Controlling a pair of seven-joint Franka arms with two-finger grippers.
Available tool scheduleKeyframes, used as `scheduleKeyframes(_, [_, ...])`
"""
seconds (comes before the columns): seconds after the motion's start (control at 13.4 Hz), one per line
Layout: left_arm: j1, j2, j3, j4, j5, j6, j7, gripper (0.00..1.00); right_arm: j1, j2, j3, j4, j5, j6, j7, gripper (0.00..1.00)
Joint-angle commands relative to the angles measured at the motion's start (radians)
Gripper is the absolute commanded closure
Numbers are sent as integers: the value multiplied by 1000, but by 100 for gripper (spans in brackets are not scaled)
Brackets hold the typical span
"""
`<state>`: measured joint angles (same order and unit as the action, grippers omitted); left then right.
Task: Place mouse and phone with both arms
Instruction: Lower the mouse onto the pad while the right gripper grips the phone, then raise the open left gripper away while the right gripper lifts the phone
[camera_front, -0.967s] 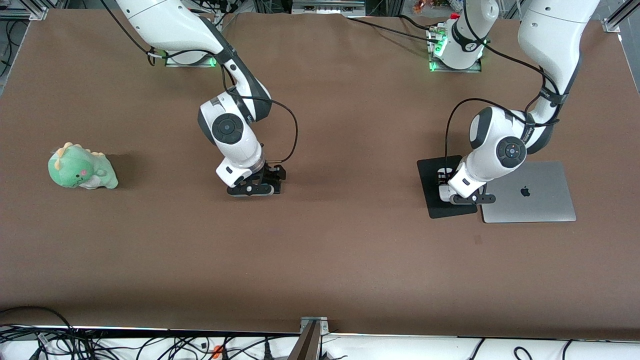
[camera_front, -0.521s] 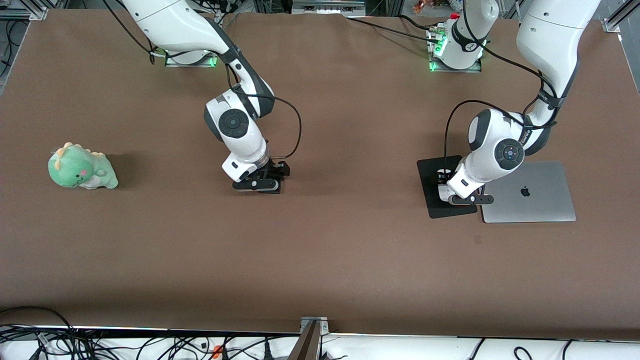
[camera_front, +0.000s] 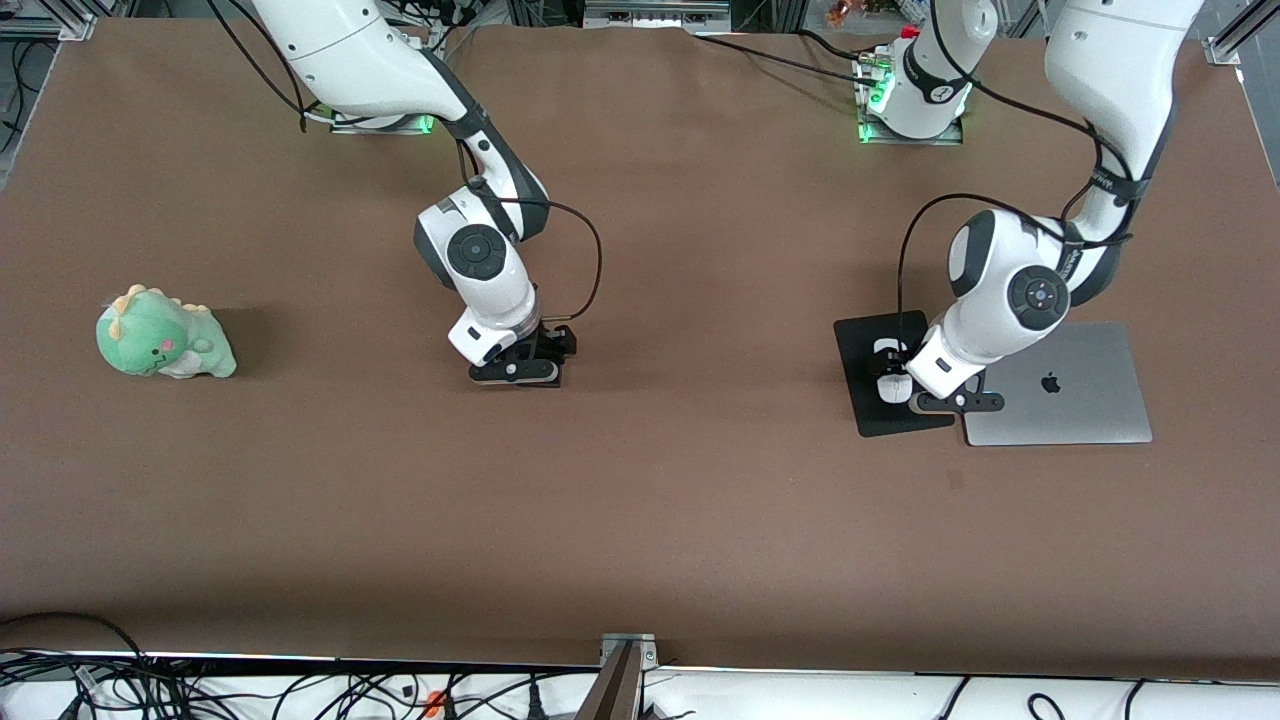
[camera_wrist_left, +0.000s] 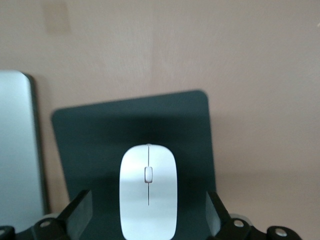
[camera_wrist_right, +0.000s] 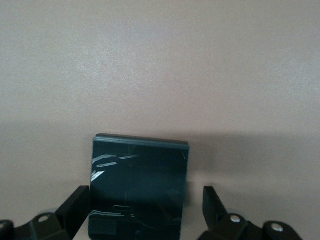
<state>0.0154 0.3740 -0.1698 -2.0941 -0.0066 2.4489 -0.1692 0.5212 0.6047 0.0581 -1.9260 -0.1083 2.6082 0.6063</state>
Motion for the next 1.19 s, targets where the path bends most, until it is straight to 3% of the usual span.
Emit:
scheduleKeyframes(0.0, [21, -122, -11, -3, 11, -80, 19, 0, 26, 6, -18, -14, -22, 27, 35, 0])
scheduleKeyframes(0.37, [81, -286, -4, 37, 17, -214, 130, 0, 26, 26, -26, -11, -25, 56, 41, 1])
scheduleKeyframes(0.52, [103, -338, -4, 86, 8, -312, 158, 0, 26, 26, -27, -10, -25, 56, 41, 19])
scheduleKeyframes(0.74, [104, -346, 1, 296, 19, -604, 155, 0, 22, 24, -27, -4, -25, 44, 32, 39])
scheduleKeyframes(0.89, [104, -346, 0, 393, 22, -700, 164, 0, 17, 18, -30, 30, -24, -34, 26, 44])
scheduleKeyframes(1.12, [103, -346, -10, 472, 22, -775, 158, 0, -13, 14, -30, 184, -21, -294, -37, 46])
